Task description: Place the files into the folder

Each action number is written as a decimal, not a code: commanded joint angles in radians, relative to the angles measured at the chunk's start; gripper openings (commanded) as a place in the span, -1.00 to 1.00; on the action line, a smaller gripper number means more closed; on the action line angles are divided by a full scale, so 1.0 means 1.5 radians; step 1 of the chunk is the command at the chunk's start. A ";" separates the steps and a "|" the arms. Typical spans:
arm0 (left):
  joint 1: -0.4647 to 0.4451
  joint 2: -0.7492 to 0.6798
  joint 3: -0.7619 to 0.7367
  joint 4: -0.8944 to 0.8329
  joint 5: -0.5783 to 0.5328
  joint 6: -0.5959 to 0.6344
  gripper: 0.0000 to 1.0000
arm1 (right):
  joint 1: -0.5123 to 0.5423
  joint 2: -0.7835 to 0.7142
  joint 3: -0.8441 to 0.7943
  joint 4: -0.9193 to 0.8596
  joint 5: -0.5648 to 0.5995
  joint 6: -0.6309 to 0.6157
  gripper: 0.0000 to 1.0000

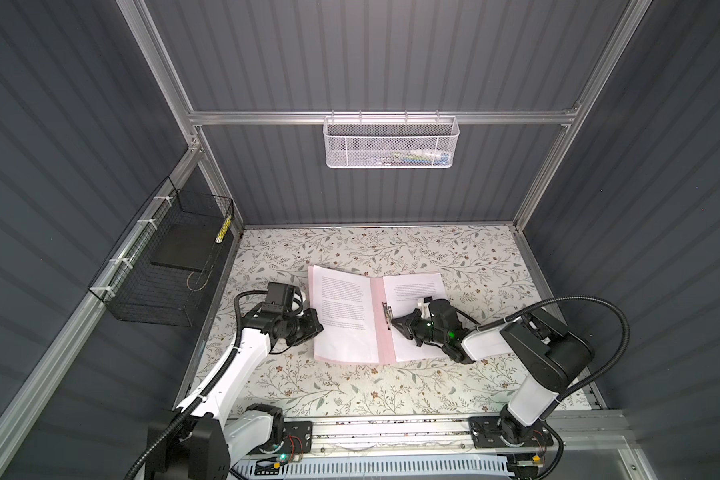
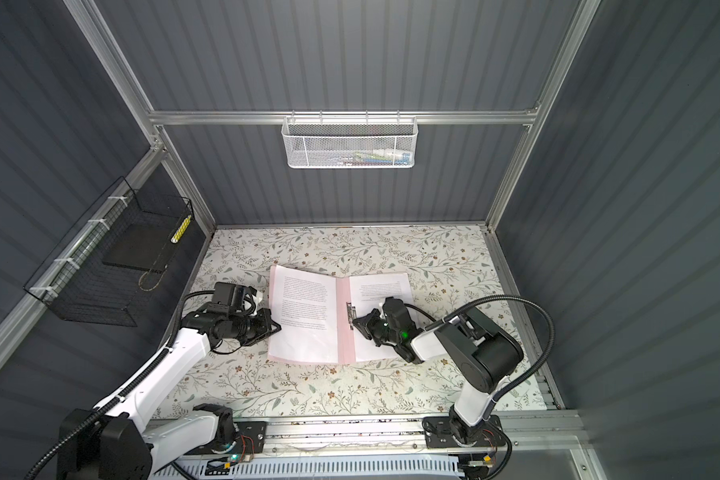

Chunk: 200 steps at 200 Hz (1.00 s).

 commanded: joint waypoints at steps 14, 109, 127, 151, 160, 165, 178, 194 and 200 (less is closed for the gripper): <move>0.005 -0.007 -0.009 -0.010 -0.053 -0.012 -1.00 | -0.004 0.026 -0.002 -0.132 0.049 -0.065 -1.00; 0.004 -0.001 -0.010 -0.002 -0.045 -0.009 -1.00 | 0.012 0.083 0.009 -0.159 0.097 -0.095 -1.00; 0.005 0.000 -0.011 -0.005 -0.046 -0.007 -1.00 | 0.013 0.084 0.016 -0.188 0.108 -0.114 -1.00; 0.005 0.001 -0.010 -0.006 -0.049 -0.002 -1.00 | 0.014 0.088 0.023 -0.222 0.128 -0.138 -1.00; 0.005 0.004 -0.009 -0.006 -0.048 -0.002 -1.00 | 0.014 0.092 0.026 -0.232 0.135 -0.148 -1.00; 0.005 0.005 -0.008 -0.005 -0.047 -0.002 -1.00 | 0.014 0.094 0.027 -0.236 0.136 -0.152 -1.00; 0.005 0.009 -0.009 -0.001 -0.046 -0.001 -1.00 | 0.015 0.103 0.029 -0.239 0.137 -0.155 -1.00; 0.005 0.016 -0.010 0.004 -0.043 0.001 -1.00 | 0.017 0.115 0.031 -0.236 0.138 -0.155 -1.00; 0.005 0.018 -0.010 0.006 -0.040 0.001 -1.00 | 0.018 0.121 0.033 -0.235 0.138 -0.157 -1.00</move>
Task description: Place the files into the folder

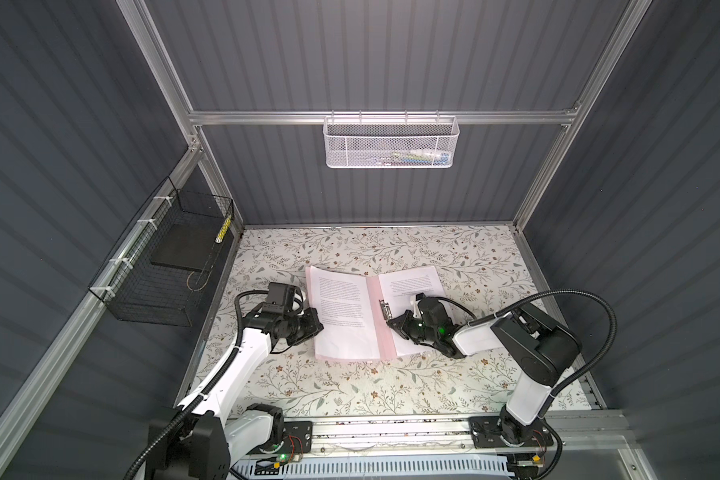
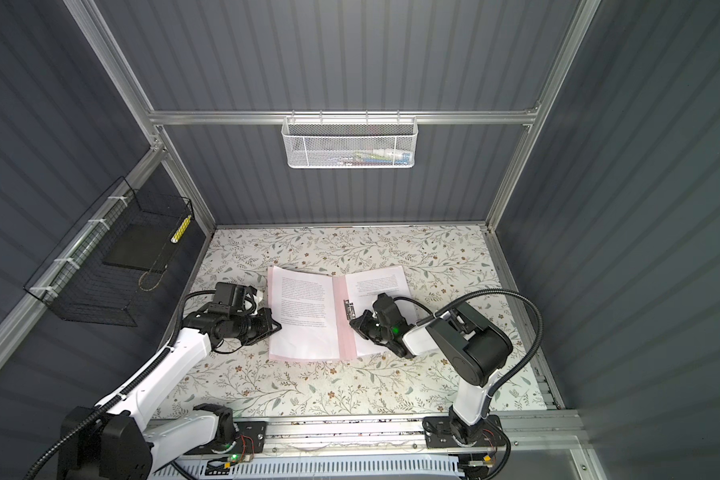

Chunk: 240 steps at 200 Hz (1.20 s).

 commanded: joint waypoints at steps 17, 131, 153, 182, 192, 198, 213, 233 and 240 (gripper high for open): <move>0.005 0.014 -0.006 -0.010 -0.030 0.008 -1.00 | -0.004 0.070 -0.018 -0.189 0.097 -0.026 -1.00; 0.005 0.016 0.002 -0.011 -0.031 0.017 -1.00 | 0.011 0.010 0.014 -0.175 0.032 -0.030 -0.97; 0.005 0.019 0.006 -0.007 -0.025 0.017 -1.00 | 0.013 0.013 0.035 -0.186 0.015 -0.041 -0.62; 0.006 0.022 0.028 -0.030 -0.025 0.036 -1.00 | 0.013 -0.019 0.042 -0.207 0.019 -0.076 -0.33; 0.005 0.017 0.039 -0.044 -0.027 0.043 -1.00 | 0.012 -0.061 0.049 -0.241 0.023 -0.102 -0.23; 0.005 0.013 0.048 -0.054 -0.027 0.051 -1.00 | 0.012 -0.091 0.056 -0.274 0.032 -0.124 -0.15; 0.005 0.004 0.071 -0.072 -0.021 0.067 -1.00 | 0.008 -0.168 0.085 -0.387 0.082 -0.193 0.11; 0.005 0.002 0.092 -0.051 0.061 0.082 -0.49 | -0.039 -0.224 0.116 -0.509 0.129 -0.304 0.90; 0.005 0.006 0.097 -0.032 0.101 0.082 -0.26 | -0.073 -0.228 0.127 -0.548 0.132 -0.339 0.98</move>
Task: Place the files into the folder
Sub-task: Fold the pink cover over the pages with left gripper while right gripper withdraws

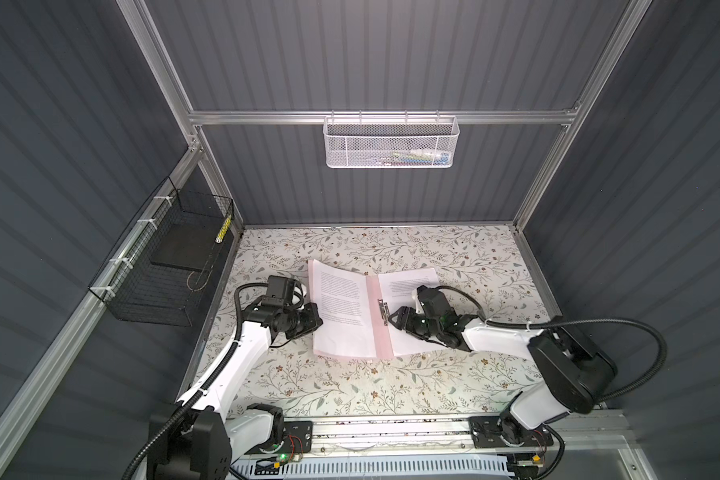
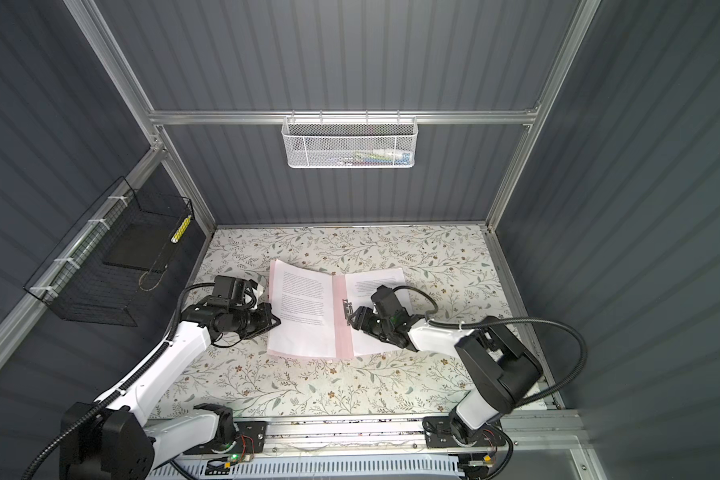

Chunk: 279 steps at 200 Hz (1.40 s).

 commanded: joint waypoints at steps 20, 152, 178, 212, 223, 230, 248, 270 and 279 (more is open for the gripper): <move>0.003 0.014 0.064 0.039 0.164 0.024 0.17 | -0.156 -0.039 0.048 -0.243 0.077 -0.233 0.98; -0.209 0.202 0.287 0.190 0.190 -0.049 0.99 | -0.322 0.117 0.017 -0.009 -0.224 -0.152 0.98; -0.293 0.294 0.340 0.215 0.135 -0.049 0.99 | -0.311 0.109 -0.019 0.094 -0.246 -0.062 0.98; -0.346 0.428 0.380 0.264 0.112 -0.060 0.99 | -0.411 -0.067 -0.098 0.029 -0.129 -0.008 0.98; -0.358 0.476 0.412 0.269 0.106 -0.058 0.99 | -0.444 -0.132 -0.097 -0.034 -0.107 -0.028 0.98; -0.362 0.506 0.419 0.277 0.107 -0.058 0.99 | -0.457 -0.170 -0.093 -0.068 -0.079 -0.043 0.98; -0.367 0.574 0.429 0.292 0.108 -0.055 0.99 | -0.478 -0.246 -0.077 -0.143 -0.061 -0.080 0.98; -0.366 0.626 0.435 0.289 0.115 -0.052 1.00 | -0.487 -0.317 -0.061 -0.184 -0.086 -0.115 0.98; -0.366 0.625 0.432 0.291 0.114 -0.052 0.99 | -0.487 -0.340 -0.060 -0.188 -0.092 -0.127 0.98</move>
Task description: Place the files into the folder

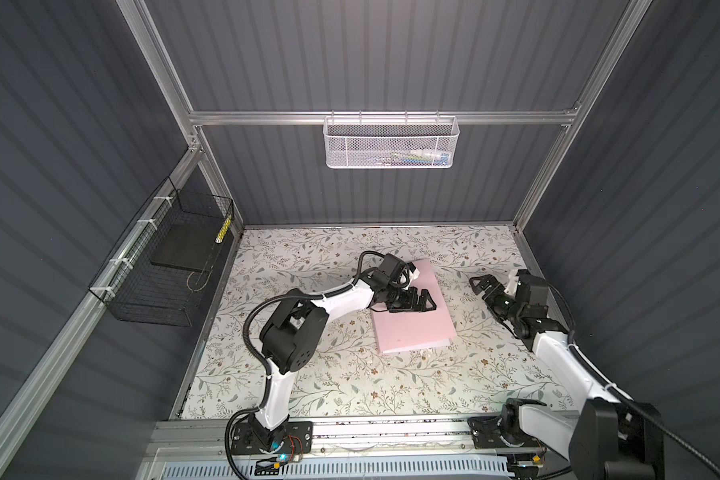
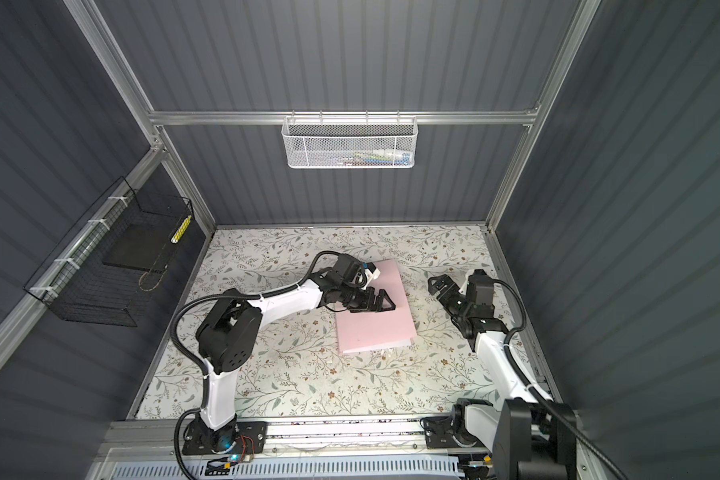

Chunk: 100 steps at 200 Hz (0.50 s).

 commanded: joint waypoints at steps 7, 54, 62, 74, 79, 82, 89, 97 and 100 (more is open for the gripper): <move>0.001 0.007 0.015 0.002 -0.011 0.000 0.99 | -0.004 -0.062 0.014 -0.087 -0.001 -0.053 0.98; 0.021 -0.038 0.021 0.015 0.034 -0.021 0.99 | -0.005 -0.128 0.027 -0.099 -0.034 -0.074 0.98; 0.022 -0.058 0.026 0.015 0.042 -0.023 1.00 | -0.006 -0.130 0.036 -0.107 -0.031 -0.082 0.98; 0.026 -0.091 0.031 0.016 0.044 -0.022 0.99 | -0.006 -0.132 0.049 -0.115 -0.024 -0.096 0.98; 0.028 -0.107 0.032 0.015 0.041 -0.021 0.99 | -0.006 -0.133 0.056 -0.120 -0.016 -0.099 0.98; 0.030 -0.115 0.032 0.015 0.040 -0.020 0.99 | -0.006 -0.134 0.059 -0.123 -0.015 -0.102 0.98; 0.035 -0.138 0.031 0.012 0.033 -0.018 0.99 | -0.006 -0.136 0.066 -0.127 0.020 -0.108 0.98; 0.042 -0.166 0.028 0.007 0.018 -0.015 1.00 | -0.006 -0.138 0.072 -0.130 0.038 -0.116 0.98; 0.045 -0.177 0.026 0.005 0.010 -0.014 1.00 | -0.006 -0.139 0.075 -0.132 0.044 -0.119 0.98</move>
